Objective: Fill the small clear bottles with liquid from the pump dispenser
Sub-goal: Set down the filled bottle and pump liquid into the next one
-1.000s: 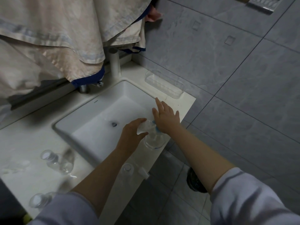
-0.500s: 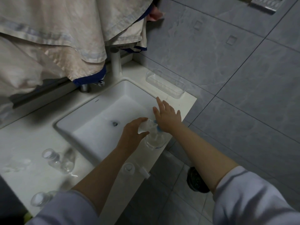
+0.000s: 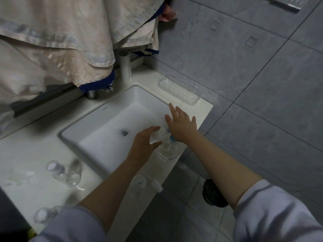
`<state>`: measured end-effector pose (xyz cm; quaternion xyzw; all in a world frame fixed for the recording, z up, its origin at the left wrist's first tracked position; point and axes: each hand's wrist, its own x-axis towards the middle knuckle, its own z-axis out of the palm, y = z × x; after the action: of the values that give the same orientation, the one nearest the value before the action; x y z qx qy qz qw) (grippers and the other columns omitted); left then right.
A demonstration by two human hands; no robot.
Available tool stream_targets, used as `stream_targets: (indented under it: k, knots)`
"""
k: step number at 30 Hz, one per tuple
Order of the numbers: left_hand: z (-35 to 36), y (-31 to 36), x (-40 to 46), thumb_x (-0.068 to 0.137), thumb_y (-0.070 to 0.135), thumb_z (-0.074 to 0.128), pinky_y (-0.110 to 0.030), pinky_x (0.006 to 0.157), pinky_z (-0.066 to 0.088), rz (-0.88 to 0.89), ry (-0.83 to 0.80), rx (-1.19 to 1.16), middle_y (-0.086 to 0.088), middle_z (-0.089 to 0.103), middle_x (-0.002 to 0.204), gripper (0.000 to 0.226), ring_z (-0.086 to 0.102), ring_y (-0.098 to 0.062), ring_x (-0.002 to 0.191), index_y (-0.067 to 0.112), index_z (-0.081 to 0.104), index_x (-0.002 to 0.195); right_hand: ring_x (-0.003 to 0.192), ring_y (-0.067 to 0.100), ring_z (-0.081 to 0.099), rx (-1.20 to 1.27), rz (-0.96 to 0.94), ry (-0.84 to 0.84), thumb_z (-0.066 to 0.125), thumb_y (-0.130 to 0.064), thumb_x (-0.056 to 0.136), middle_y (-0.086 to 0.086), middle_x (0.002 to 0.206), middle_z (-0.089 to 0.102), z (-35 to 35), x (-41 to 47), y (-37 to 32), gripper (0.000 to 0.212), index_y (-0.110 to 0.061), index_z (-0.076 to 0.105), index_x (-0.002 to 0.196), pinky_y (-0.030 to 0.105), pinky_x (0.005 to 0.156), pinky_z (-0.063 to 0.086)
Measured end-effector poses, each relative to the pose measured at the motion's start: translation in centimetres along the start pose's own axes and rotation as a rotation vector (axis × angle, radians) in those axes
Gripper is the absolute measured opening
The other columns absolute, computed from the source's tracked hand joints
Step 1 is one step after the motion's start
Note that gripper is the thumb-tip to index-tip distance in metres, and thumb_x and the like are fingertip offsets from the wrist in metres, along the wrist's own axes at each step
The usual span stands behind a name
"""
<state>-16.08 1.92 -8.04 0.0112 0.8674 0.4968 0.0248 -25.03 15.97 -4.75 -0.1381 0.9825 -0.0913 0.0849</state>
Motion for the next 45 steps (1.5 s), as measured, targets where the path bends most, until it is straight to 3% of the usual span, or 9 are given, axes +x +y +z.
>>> stream_targets:
  k: [2,5,9,13,17,24,37,42,45]
  knots:
    - [-0.3,-0.2,0.4,0.053,0.093,0.027,-0.026,0.108,0.031,-0.057,-0.073,0.020,-0.018,0.044,0.137,0.129,0.046,-0.028,0.126,-0.009,0.038,0.131,0.146,0.027,0.009,-0.008,-0.019,0.026,0.008,-0.054,0.098,0.000,0.160,0.003,-0.4,0.2,-0.1,0.058,-0.034,-0.011,0.150,0.057,0.113,-0.001]
    - [0.0,0.2,0.2,0.084,0.033,0.061,-0.019,0.099,0.033,-0.061,0.044,0.075,-0.015,0.054,0.130,0.057,0.053,-0.028,0.120,0.001,0.046,0.129,0.146,0.026,0.009,0.024,0.001,0.018,0.008,-0.053,0.098,0.000,0.160,0.003,-0.1,0.1,-0.2,0.057,-0.035,-0.011,0.149,0.057,0.113,-0.003]
    - [0.2,0.3,-0.3,0.082,0.017,0.067,-0.028,0.105,0.040,0.036,0.139,0.075,-0.015,0.057,0.127,0.051,0.055,-0.025,0.118,0.000,0.050,0.127,0.145,0.027,0.012,0.000,0.014,-0.012,0.018,-0.049,0.100,0.001,0.160,0.004,0.7,0.0,-0.1,0.060,-0.033,-0.011,0.150,0.060,0.112,-0.003]
    - [-0.1,1.2,-0.6,0.083,0.027,0.061,-0.026,0.107,0.036,0.038,0.106,0.082,-0.016,0.052,0.133,0.056,0.052,-0.025,0.122,-0.002,0.047,0.129,0.145,0.027,0.013,-0.049,-0.010,-0.005,0.016,-0.050,0.100,0.001,0.160,0.004,0.4,0.1,-0.1,0.060,-0.032,-0.012,0.150,0.062,0.110,-0.005]
    - [-0.4,1.7,-0.6,0.062,0.057,0.034,-0.020,0.105,0.030,-0.023,-0.007,-0.046,-0.022,0.048,0.134,0.094,0.049,-0.030,0.124,-0.010,0.042,0.129,0.146,0.026,0.012,-0.060,-0.022,0.042,0.009,-0.052,0.099,0.000,0.160,0.005,-0.2,0.4,-0.2,0.058,-0.033,-0.013,0.149,0.063,0.109,-0.009]
    - [0.1,1.2,-0.8,0.080,0.016,0.070,-0.037,0.101,0.045,0.067,0.190,0.051,-0.016,0.061,0.122,0.050,0.059,-0.026,0.112,-0.002,0.054,0.123,0.145,0.024,0.012,-0.092,0.010,-0.024,0.021,-0.043,0.100,0.000,0.160,0.004,0.6,-0.1,-0.1,0.061,-0.030,-0.012,0.150,0.064,0.108,-0.010]
    - [0.1,1.2,-0.9,0.078,0.023,0.070,-0.037,0.100,0.047,0.046,0.204,0.057,-0.014,0.063,0.120,0.051,0.061,-0.024,0.109,0.001,0.056,0.122,0.145,0.025,0.014,-0.057,-0.001,0.007,0.016,-0.043,0.101,0.000,0.160,0.008,0.7,0.1,-0.2,0.056,-0.032,-0.006,0.151,0.064,0.108,-0.009]
    - [-0.1,1.5,-1.1,0.068,0.076,0.048,-0.036,0.106,0.039,-0.032,0.074,0.025,-0.016,0.054,0.128,0.099,0.052,-0.029,0.119,-0.004,0.049,0.126,0.145,0.027,0.012,-0.106,-0.041,0.007,0.018,-0.047,0.100,0.002,0.160,0.004,0.2,0.2,-0.1,0.060,-0.031,-0.010,0.150,0.064,0.108,-0.009]
    - [-0.3,1.6,-1.1,0.079,0.051,0.059,-0.024,0.102,0.036,-0.118,0.109,0.005,-0.009,0.055,0.130,0.065,0.050,-0.022,0.123,0.011,0.051,0.129,0.145,0.026,0.013,-0.057,-0.014,0.024,0.012,-0.049,0.100,0.000,0.160,0.005,-0.2,0.5,-0.1,0.058,-0.032,-0.010,0.150,0.063,0.109,-0.008]
